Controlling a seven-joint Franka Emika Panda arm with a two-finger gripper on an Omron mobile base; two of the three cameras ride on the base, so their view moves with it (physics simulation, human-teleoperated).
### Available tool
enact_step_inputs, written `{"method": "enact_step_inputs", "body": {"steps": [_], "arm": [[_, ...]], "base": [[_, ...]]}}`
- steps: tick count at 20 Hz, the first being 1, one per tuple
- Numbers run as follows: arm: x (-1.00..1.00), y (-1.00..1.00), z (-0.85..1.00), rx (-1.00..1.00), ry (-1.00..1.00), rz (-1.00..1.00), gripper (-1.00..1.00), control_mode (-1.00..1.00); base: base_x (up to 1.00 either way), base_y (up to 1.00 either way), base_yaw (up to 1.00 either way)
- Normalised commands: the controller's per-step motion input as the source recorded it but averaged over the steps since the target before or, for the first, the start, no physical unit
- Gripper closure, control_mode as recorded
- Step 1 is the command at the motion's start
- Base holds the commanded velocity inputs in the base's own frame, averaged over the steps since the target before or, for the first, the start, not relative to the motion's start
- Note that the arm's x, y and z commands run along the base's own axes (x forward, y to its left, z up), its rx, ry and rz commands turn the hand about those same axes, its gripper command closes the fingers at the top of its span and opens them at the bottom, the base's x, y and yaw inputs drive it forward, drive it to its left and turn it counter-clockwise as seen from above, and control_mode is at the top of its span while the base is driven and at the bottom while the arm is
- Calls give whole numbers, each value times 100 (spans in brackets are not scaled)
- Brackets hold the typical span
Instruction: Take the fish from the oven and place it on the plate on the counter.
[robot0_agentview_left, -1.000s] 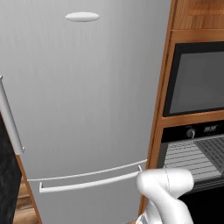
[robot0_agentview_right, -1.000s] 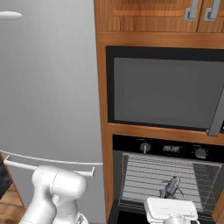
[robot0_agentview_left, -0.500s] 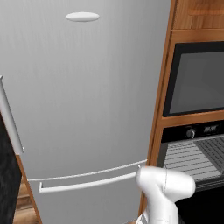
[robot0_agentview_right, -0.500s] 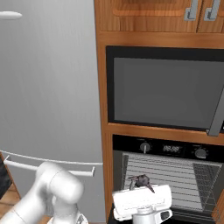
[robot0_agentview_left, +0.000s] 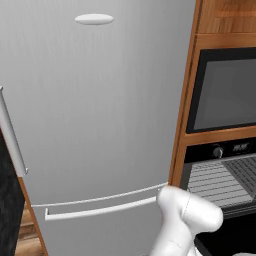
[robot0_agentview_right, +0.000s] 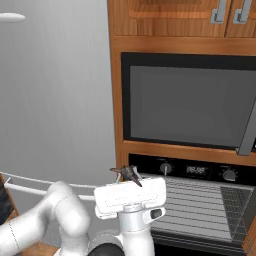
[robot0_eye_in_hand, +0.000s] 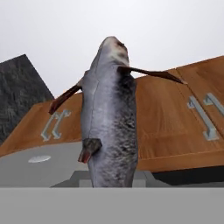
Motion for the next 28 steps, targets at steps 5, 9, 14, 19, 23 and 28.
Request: {"method": "enact_step_inputs", "body": {"steps": [5, 9, 14, 19, 23, 28], "arm": [[-2, 83, 62, -1, 37, -11, 100, -100], [-1, 94, 12, -14, 34, -13, 100, -100], [22, 11, 23, 1, 22, -1, 100, -100], [1, 21, 2, 0, 2, 0, 100, -100], [19, 62, -1, 0, 0, 0, 100, -100], [39, 41, -6, 0, 2, 0, 100, -100]], "base": [[0, 0, 0], [0, 0, 0], [0, 0, 0], [0, 0, 0], [0, 0, 0], [0, 0, 0]]}}
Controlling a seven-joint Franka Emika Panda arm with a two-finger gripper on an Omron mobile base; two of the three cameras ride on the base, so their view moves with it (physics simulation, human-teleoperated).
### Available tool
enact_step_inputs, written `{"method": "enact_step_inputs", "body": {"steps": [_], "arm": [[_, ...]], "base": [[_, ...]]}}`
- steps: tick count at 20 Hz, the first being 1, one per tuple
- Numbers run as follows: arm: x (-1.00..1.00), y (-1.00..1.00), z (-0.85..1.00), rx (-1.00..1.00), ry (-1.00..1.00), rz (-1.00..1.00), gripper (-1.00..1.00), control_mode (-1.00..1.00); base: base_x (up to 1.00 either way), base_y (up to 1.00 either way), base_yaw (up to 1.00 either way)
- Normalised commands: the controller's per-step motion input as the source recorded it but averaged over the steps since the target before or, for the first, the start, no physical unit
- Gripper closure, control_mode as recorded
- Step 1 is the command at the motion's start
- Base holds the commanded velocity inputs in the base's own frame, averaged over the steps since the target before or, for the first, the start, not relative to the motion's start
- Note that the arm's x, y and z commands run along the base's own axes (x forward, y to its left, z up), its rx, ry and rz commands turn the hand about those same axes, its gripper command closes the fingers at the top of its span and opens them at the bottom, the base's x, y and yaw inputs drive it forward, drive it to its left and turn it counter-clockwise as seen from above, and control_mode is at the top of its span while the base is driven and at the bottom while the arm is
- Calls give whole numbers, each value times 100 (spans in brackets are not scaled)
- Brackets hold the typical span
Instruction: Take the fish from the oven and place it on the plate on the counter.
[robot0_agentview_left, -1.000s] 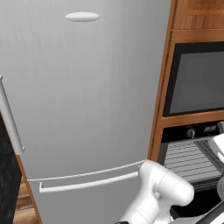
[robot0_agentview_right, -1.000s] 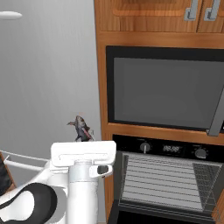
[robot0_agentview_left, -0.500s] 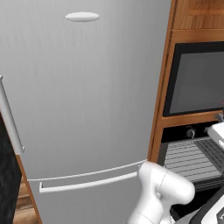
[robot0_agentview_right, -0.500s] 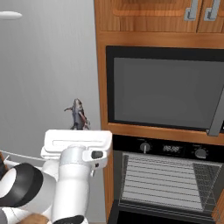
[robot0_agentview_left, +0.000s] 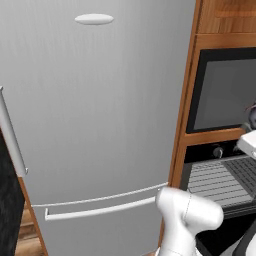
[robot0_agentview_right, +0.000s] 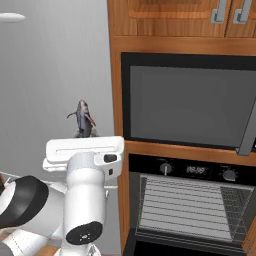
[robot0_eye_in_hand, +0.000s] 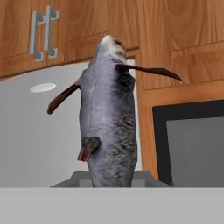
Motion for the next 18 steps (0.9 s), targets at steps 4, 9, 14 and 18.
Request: {"method": "enact_step_inputs", "body": {"steps": [4, 9, 14, 18], "arm": [[15, 43, -21, 0, 0, 0, 100, -100], [0, 20, -4, 0, 0, 0, 100, 100], [0, 0, 0, 0, 0, 0, 100, 100], [0, 0, 0, 0, 0, 0, 100, 100]], "base": [[0, 0, 0], [-13, 80, -1], [-65, 89, -14], [-100, -24, -24]]}}
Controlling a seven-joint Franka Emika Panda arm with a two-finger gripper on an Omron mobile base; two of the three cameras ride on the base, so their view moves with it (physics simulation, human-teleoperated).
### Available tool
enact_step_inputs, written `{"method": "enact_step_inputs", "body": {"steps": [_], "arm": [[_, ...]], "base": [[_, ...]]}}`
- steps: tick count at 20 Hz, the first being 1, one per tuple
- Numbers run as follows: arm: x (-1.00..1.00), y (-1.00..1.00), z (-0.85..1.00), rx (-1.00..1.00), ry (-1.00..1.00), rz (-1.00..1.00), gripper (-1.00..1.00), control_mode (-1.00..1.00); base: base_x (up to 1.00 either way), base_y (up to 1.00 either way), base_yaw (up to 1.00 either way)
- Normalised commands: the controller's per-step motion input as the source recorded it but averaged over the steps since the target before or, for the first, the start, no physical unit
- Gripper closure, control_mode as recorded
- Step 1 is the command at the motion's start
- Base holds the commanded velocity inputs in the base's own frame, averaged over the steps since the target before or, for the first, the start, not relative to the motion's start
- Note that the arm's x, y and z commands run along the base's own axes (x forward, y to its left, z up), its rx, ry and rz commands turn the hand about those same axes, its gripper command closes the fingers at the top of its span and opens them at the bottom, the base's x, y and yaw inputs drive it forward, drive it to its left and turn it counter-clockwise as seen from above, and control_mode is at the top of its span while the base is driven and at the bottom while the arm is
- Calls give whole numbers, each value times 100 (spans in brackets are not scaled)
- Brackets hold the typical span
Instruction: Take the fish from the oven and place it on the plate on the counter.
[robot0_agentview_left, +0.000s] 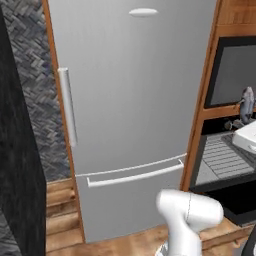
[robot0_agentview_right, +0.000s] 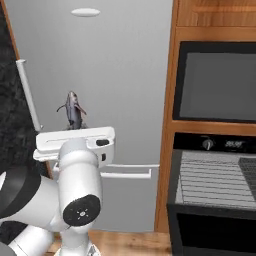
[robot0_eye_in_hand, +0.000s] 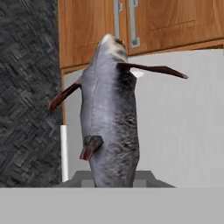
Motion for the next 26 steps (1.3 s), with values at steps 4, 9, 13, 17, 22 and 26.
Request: {"method": "enact_step_inputs", "body": {"steps": [4, 9, 13, 17, 22, 26], "arm": [[0, 0, 0, 0, 0, 0, 100, 100], [0, 0, 0, 0, 0, 0, 100, 100], [0, 0, 0, 0, 0, 0, 100, 100], [0, 0, 0, 0, 0, 0, 100, 100], [0, 0, 0, 0, 0, 0, 100, 100], [0, 0, 0, 0, 0, 0, 100, 100]], "base": [[-100, -43, -26], [-99, -31, -44], [-22, 0, -90], [0, 0, -100], [1, 18, -98], [5, 39, -91]]}}
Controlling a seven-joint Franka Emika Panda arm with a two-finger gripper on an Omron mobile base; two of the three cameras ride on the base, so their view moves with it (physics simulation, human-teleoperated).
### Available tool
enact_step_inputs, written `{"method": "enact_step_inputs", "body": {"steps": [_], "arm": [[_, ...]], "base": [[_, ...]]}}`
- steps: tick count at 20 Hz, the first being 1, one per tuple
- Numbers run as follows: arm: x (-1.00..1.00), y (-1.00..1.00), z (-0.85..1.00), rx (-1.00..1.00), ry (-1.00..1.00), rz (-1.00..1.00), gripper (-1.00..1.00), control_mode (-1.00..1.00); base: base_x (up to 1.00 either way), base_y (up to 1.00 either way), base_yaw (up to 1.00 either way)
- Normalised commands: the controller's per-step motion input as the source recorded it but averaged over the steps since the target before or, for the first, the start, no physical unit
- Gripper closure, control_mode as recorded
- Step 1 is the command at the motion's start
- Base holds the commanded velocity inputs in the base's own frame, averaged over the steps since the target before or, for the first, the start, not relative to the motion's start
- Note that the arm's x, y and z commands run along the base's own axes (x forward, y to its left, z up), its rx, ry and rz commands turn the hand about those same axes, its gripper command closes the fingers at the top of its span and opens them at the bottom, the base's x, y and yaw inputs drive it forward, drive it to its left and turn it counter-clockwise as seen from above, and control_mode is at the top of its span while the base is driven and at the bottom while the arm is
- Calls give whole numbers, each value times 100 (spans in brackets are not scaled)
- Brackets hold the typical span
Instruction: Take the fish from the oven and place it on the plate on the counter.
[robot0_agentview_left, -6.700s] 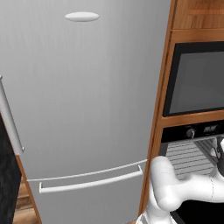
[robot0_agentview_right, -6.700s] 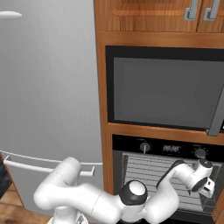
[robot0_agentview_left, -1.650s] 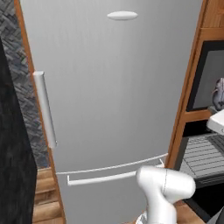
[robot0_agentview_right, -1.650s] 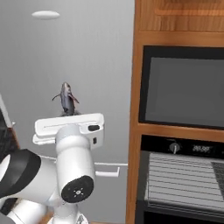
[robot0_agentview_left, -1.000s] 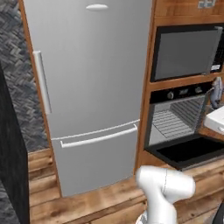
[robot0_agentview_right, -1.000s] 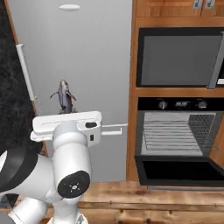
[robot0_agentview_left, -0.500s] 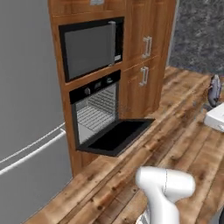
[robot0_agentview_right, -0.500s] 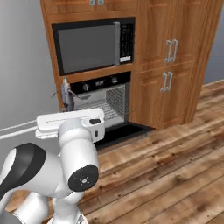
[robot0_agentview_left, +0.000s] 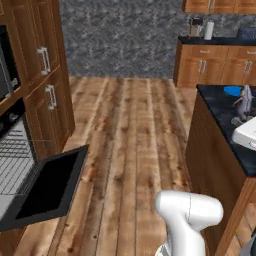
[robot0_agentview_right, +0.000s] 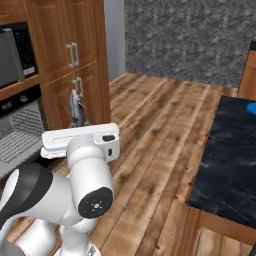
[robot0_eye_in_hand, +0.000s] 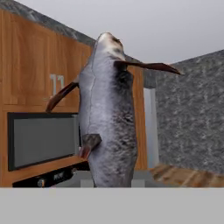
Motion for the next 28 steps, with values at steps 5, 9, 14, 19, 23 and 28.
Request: {"method": "enact_step_inputs", "body": {"steps": [5, 9, 14, 19, 23, 28], "arm": [[0, 0, 0, 0, 0, 0, 100, 100], [0, 0, 0, 0, 0, 0, 100, 100], [0, 0, 0, 0, 0, 0, 100, 100], [0, 0, 0, 0, 0, 0, 100, 100], [0, 0, 0, 0, 0, 0, 100, 100], [0, 0, 0, 0, 0, 0, 100, 100]], "base": [[8, 66, -78], [47, 49, -71], [49, 45, -52], [77, 91, -52], [88, 52, -44], [93, 87, -41]]}}
